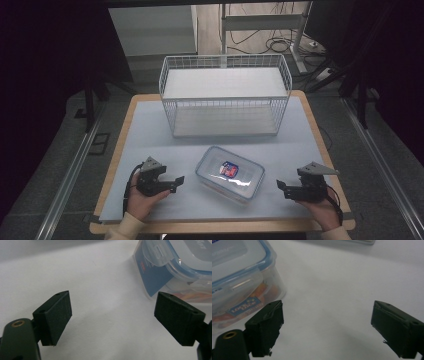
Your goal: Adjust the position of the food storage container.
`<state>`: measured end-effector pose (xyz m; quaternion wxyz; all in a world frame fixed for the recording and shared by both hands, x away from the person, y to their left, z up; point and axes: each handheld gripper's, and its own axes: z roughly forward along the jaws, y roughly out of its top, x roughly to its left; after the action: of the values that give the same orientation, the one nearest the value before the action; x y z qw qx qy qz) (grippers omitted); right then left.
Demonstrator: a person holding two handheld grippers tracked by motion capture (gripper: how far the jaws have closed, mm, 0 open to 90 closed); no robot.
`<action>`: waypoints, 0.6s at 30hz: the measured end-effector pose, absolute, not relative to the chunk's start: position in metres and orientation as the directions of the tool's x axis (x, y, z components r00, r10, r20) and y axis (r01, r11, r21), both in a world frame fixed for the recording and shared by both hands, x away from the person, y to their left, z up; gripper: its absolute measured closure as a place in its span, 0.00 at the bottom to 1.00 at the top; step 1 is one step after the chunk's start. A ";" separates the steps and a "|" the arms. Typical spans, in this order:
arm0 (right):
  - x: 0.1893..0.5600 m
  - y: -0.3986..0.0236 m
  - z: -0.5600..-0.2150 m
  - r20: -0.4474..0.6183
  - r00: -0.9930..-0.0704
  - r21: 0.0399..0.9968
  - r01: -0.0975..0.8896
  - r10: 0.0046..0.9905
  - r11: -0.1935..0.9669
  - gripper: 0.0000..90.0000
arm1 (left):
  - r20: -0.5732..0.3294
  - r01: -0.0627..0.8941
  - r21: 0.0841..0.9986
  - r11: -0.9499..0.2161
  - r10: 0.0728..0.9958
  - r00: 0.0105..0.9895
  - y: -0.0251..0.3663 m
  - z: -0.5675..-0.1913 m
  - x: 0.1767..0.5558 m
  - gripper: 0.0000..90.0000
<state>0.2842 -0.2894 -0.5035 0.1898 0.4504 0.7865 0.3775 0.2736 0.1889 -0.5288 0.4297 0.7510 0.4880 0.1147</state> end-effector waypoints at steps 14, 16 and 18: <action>0.285 -0.295 -0.501 0.072 -0.510 0.754 0.591 0.857 0.288 0.23 | -0.253 0.628 0.766 -0.136 0.835 0.489 0.193 -0.526 0.272 0.16; 0.285 -0.295 -0.499 0.077 -0.508 0.759 0.587 0.858 0.280 0.24 | -0.255 0.629 0.766 -0.133 0.835 0.487 0.194 -0.526 0.273 0.16; 0.284 -0.295 -0.496 0.083 -0.503 0.765 0.585 0.860 0.269 0.25 | -0.255 0.631 0.763 -0.138 0.833 0.491 0.193 -0.527 0.273 0.16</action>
<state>0.2840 -0.2952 -0.4963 0.1782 0.4654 0.7763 0.3860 0.2730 0.1932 -0.5271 0.4357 0.7453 0.4912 0.1160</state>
